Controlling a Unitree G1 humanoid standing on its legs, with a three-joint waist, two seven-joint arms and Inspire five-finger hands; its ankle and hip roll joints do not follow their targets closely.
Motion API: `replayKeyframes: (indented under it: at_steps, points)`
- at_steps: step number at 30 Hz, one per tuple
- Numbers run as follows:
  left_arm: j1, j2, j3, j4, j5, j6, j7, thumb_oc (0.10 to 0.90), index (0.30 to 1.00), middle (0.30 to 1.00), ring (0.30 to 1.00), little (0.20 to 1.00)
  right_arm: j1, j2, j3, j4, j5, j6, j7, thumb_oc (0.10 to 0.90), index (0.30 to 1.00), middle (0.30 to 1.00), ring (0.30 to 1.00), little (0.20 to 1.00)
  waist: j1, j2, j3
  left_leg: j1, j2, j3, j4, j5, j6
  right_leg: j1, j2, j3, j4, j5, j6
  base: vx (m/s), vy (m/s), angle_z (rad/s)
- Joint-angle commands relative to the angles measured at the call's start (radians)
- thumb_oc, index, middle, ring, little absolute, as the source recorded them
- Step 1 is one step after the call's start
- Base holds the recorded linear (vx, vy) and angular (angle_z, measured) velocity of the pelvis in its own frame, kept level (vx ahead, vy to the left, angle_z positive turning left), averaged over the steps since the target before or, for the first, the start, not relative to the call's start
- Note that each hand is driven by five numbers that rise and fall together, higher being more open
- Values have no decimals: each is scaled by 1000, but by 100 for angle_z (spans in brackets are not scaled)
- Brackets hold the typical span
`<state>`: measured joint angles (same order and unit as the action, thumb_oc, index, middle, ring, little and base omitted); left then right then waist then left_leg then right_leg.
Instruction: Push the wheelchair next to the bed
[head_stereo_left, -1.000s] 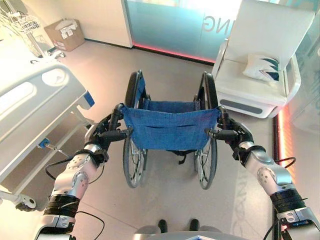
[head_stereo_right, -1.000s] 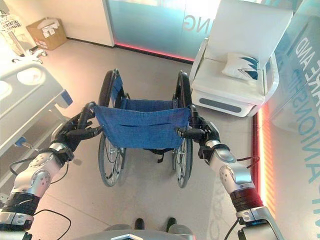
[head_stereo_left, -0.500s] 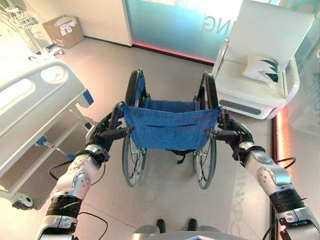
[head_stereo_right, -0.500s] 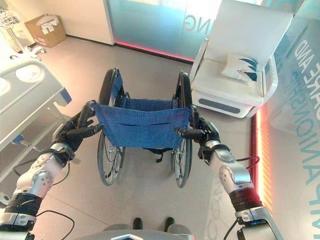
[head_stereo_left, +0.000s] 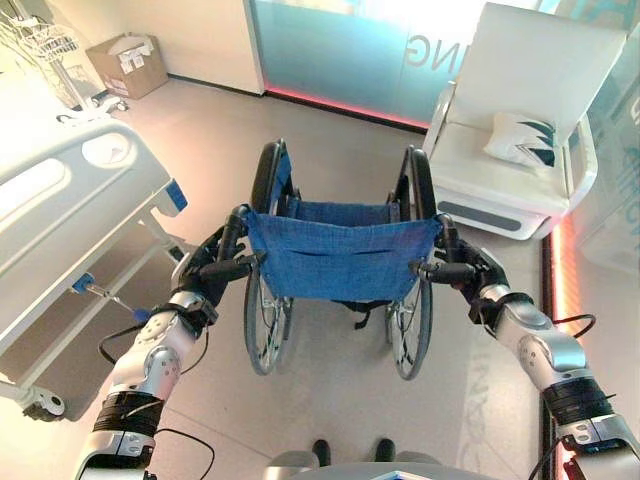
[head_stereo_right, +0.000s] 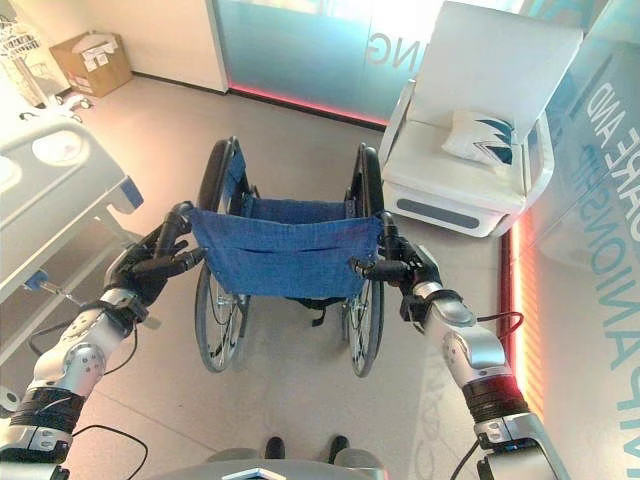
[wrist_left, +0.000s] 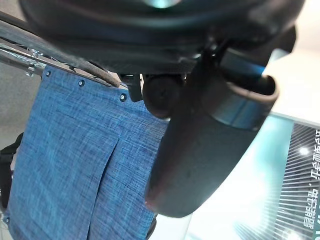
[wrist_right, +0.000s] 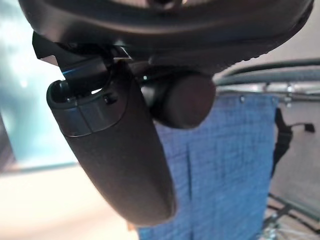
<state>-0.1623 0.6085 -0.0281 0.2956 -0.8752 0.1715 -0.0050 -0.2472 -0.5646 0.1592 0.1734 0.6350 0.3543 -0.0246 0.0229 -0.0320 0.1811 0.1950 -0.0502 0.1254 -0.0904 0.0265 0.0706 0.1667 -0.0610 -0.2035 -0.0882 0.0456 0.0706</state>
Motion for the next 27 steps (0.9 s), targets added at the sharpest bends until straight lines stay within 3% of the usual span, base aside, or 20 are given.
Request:
replayKeyframes:
  at_steps: [1, 2, 3, 6, 7, 8, 9, 12, 23, 27]
  points:
    - [-230, -86, -183, -189, -99, -93, -305, 759, 839, 839, 839, 839, -139, 46, 117, -94, 32, -55, 204, 582, 573, 573, 573, 573, -41, 10, -74, 15, -13, 66, 18, -50, -24, -23, 5, 16, 89, -18, 37, 35, 16, 0]
    - [-233, -89, -187, -191, -103, -95, -300, 726, 789, 789, 789, 789, -142, 44, 120, -94, 35, -53, 207, 527, 491, 491, 491, 491, -41, 10, -75, 16, -15, 62, 18, -50, -23, -24, 5, 18, 91, -18, 38, 40, 18, -1]
    - [-236, -91, -190, -192, -105, -101, -295, 742, 813, 813, 813, 813, -146, 42, 122, -90, 34, -55, 213, 447, 371, 371, 371, 371, -41, 9, -75, 16, -16, 60, 19, -51, -22, -24, 5, 21, 93, -19, 38, 40, 17, -2]
    - [-237, -97, -197, -196, -101, -117, -285, 736, 804, 804, 804, 804, -151, 37, 124, -94, 29, -58, 219, 400, 300, 300, 300, 300, -42, 8, -74, 17, -18, 54, 21, -54, -19, -27, 5, 27, 101, -22, 40, 22, 10, -2]
    - [-237, -100, -202, -204, -94, -125, -270, 728, 792, 792, 792, 792, -151, 38, 125, -98, 32, -57, 217, 400, 300, 300, 300, 300, -42, 8, -74, 15, -19, 51, 23, -55, -18, -29, 4, 31, 103, -23, 40, 0, 0, 0]
    - [-237, -101, -205, -208, -92, -130, -261, 635, 653, 653, 653, 653, -150, 38, 126, -100, 33, -59, 215, 400, 300, 300, 300, 300, -42, 8, -74, 13, -20, 49, 25, -55, -17, -30, 4, 33, 103, -23, 40, 0, 0, 0]
    - [-239, -103, -208, -211, -86, -135, -249, 584, 575, 575, 575, 575, -149, 40, 126, -100, 31, -62, 214, 400, 300, 300, 300, 300, -42, 7, -74, 12, -21, 46, 27, -56, -16, -30, 4, 35, 104, -23, 40, 0, 0, 0]
    - [-244, -110, -217, -220, -57, -147, -204, 560, 540, 540, 540, 540, -154, 45, 127, -103, 32, -58, 207, 400, 300, 300, 300, 300, -41, 6, -72, 7, -25, 37, 34, -59, -13, -35, 4, 43, 111, -25, 40, 6, 3, -2]
    - [-239, -133, -236, -273, 41, -166, -106, 552, 528, 528, 528, 528, -158, 73, 127, -110, 30, -64, 190, 400, 300, 300, 300, 300, -27, 0, -62, -3, -36, 17, 49, -64, -4, -43, -3, 45, 117, -19, 45, 5, -1, -3]
    - [-234, -145, -242, -292, 48, -149, -68, 466, 399, 399, 399, 399, -156, 82, 127, -110, 41, -66, 185, 400, 300, 300, 300, 300, -24, -3, -62, -5, -37, 15, 55, -67, -3, -42, -4, 43, 117, -19, 45, 0, 0, 0]
